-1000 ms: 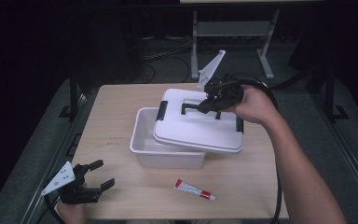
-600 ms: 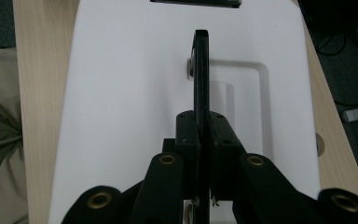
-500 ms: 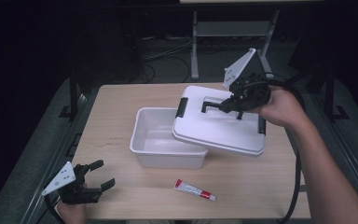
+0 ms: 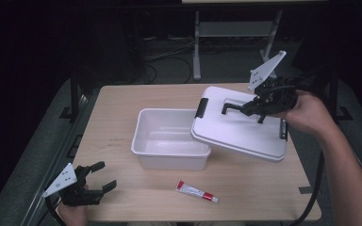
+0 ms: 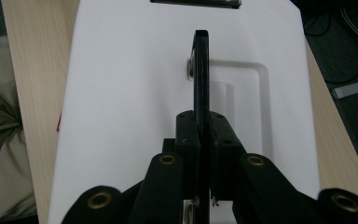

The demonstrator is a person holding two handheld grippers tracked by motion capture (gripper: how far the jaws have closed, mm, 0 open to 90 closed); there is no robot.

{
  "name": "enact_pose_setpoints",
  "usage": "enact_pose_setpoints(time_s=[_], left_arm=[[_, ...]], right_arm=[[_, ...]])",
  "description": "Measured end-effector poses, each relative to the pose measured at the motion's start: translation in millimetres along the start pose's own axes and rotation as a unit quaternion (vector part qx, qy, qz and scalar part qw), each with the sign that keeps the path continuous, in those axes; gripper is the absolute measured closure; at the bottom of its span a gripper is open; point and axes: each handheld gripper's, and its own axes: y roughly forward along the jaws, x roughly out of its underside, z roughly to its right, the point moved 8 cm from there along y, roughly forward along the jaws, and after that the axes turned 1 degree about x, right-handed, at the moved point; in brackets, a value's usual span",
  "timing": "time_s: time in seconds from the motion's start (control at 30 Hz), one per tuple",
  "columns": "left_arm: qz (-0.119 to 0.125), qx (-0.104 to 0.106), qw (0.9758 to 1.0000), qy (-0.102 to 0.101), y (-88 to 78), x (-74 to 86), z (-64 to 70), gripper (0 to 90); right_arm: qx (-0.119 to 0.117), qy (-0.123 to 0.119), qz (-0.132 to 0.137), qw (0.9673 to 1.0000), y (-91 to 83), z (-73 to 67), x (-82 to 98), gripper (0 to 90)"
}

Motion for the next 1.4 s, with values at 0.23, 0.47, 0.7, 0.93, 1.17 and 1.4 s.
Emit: enact_pose_setpoints(time_s=[0.23, 0.47, 0.7, 0.93, 1.17, 1.4], left_arm=[[0.000, 0.000, 1.0000, 0.000, 0.1, -0.1, -0.1, 15.7], [0.001, -0.001, 1.0000, -0.001, 0.3, 0.0, -0.2, 15.7], [0.000, 0.000, 1.0000, 0.001, 1.1, 0.0, 0.2, 15.7], [-0.001, 0.001, 1.0000, 0.004, 1.1, 0.0, 0.5, 15.7], [-0.001, 0.000, 1.0000, 0.004, 1.1, 0.0, 0.8, 15.7], [0.001, -0.001, 1.0000, 0.005, 0.1, -0.5, 1.0, 15.7]], right_arm=[[0.002, 0.011, -0.003, 0.9999, -1.8, 0.7, 14.5, 83.9], [0.003, 0.025, -0.002, 0.9997, -2.4, 1.5, 32.5, 83.8], [0.005, 0.045, -0.006, 0.9989, -2.7, 1.1, 55.0, 83.8], [0.001, 0.061, -0.011, 0.9981, 4.1, -0.3, 74.0, 83.8], [0.000, 0.068, -0.012, 0.9976, 11.9, -0.1, 87.3, 83.8], [-0.011, 0.081, -0.016, 0.9965, 27.9, -4.2, 105.2, 83.8]])
